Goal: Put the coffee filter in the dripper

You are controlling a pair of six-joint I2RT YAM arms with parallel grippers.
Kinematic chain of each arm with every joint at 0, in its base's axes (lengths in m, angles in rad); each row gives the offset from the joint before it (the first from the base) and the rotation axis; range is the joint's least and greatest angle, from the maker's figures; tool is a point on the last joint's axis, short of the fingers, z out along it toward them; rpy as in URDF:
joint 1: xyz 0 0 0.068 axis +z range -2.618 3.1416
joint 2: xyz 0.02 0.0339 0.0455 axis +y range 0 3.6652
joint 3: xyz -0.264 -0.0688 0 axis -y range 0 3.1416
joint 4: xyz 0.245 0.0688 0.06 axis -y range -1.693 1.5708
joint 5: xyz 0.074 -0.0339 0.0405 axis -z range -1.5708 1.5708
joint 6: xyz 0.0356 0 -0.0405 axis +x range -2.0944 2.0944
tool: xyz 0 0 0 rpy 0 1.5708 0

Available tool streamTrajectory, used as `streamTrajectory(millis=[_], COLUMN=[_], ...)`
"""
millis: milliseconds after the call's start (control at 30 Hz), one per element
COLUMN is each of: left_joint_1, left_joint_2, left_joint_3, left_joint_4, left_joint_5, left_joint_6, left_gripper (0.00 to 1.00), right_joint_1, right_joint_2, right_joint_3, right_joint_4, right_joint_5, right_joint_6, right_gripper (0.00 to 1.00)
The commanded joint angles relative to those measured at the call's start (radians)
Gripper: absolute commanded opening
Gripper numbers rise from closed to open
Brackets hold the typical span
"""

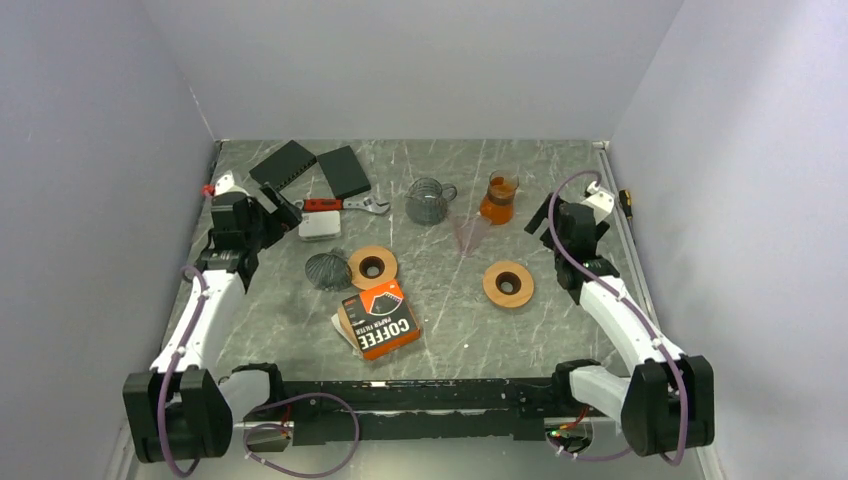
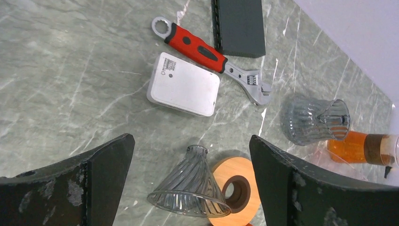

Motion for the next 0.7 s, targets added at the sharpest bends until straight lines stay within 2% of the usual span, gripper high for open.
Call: streamTrajectory(millis=[0, 67, 200, 333, 433, 567, 667], left_joint_1=[-0.001, -0.001, -0.001, -0.001, -0.001, -0.002, -0.001], left_joint_2=[0.072, 0.112, 0.199, 0.302, 0.361, 0.386, 0.382], left_joint_3=[0.077, 0.103, 0.149, 0.227, 0.300, 0.375, 0.434], left_joint_4=[0.056, 0.050, 0.058, 0.018, -0.027, -0.104, -0.189], left_joint_5=[0.101, 0.127, 0.226, 0.321, 0.395, 0.422, 0.407], left_joint_6=[0.033, 0.051, 0.056, 0.013, 0.014, 0.042, 0.084], left_gripper=[0.99, 0.99, 0.99, 0.99, 0.99, 0.99, 0.99], right_joint_1=[-0.003, -0.003, -0.012, -0.014, -0.014, -0.018, -0.021], right_joint_2=[0.059, 0.083, 0.162, 0.330, 0.431, 0.581, 0.693], right_joint_3=[0.116, 0.119, 0.192, 0.403, 0.520, 0.692, 0.812], right_joint_4=[-0.115, -0.046, -0.022, -0.171, -0.206, -0.292, -0.365], right_joint_5=[0.033, -0.032, -0.170, -0.239, -0.267, -0.295, -0.326], right_joint_6=[0.116, 0.036, 0.048, 0.081, 0.067, 0.059, 0.032], right_gripper=[1.00, 1.00, 1.00, 1.00, 1.00, 0.99, 0.94])
